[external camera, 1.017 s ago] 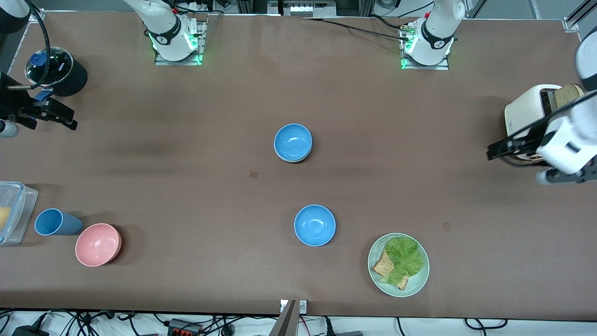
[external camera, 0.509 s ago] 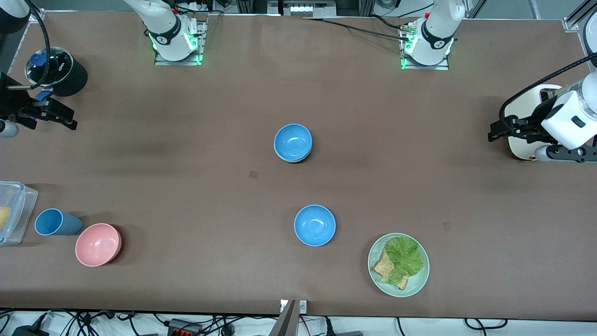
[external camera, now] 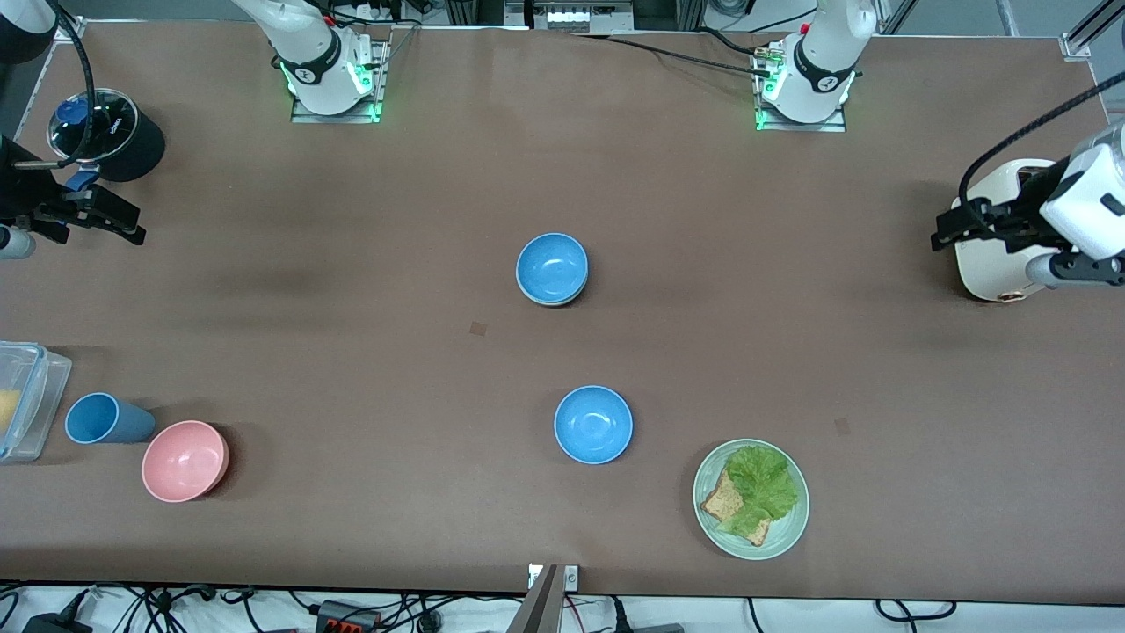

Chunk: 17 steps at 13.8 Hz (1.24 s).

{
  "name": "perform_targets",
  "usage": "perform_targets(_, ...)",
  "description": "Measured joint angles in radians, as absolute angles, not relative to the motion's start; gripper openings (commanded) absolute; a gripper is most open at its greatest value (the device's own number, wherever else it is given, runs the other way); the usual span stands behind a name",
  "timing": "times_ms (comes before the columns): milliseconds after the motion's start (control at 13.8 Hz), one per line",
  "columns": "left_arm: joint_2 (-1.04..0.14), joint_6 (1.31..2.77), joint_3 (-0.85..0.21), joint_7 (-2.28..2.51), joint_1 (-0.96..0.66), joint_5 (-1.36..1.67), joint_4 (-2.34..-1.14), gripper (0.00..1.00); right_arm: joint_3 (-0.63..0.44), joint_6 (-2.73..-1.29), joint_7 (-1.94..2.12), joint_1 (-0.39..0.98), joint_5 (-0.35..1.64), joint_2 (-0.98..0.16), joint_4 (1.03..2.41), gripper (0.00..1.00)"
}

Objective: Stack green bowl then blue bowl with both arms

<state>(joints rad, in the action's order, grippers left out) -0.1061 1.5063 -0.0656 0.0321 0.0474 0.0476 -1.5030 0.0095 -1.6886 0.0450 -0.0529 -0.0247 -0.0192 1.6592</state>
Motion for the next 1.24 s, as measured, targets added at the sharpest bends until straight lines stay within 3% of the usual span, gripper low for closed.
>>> perform_targets(1235, -0.101, 1.56, -0.064, 0.051, 0.039, 0.034, -1.521, 1.0, 0.01, -1.686, 0.045, -0.053, -0.025, -0.019, 1.659, 1.0)
